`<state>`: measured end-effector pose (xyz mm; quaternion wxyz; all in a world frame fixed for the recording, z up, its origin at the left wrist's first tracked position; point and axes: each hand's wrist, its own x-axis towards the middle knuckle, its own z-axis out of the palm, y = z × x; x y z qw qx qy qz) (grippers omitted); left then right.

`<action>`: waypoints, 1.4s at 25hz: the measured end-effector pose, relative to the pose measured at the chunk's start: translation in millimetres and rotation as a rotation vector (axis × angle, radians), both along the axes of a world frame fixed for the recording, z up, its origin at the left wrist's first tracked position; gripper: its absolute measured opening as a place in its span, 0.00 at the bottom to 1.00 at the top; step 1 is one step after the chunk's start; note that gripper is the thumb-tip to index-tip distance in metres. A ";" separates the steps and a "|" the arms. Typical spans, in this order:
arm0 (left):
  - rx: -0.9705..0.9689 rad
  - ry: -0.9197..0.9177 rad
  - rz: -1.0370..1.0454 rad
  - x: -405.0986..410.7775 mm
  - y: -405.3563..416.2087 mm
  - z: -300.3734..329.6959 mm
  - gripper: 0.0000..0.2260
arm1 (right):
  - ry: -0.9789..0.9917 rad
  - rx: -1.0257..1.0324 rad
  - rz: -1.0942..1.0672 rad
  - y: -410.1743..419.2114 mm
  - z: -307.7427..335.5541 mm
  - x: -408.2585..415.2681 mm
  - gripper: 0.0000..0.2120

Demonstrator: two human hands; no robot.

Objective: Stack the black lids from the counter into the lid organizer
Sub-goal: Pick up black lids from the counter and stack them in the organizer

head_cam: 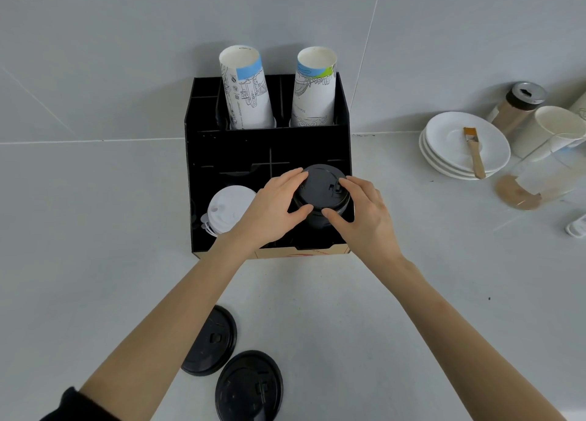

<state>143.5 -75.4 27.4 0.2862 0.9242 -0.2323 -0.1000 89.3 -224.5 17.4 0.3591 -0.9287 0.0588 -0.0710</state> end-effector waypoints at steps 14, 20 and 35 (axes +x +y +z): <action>-0.059 -0.037 0.036 -24.0 20.7 13.5 0.24 | -0.031 -0.041 0.087 6.9 16.2 -22.0 0.24; -0.088 -0.013 0.097 -61.9 46.6 17.7 0.23 | -0.027 -0.060 0.192 22.5 14.2 -52.2 0.25; -0.112 0.051 0.283 -166.0 109.2 -25.3 0.22 | 0.161 -0.039 0.481 60.9 -20.3 -131.7 0.27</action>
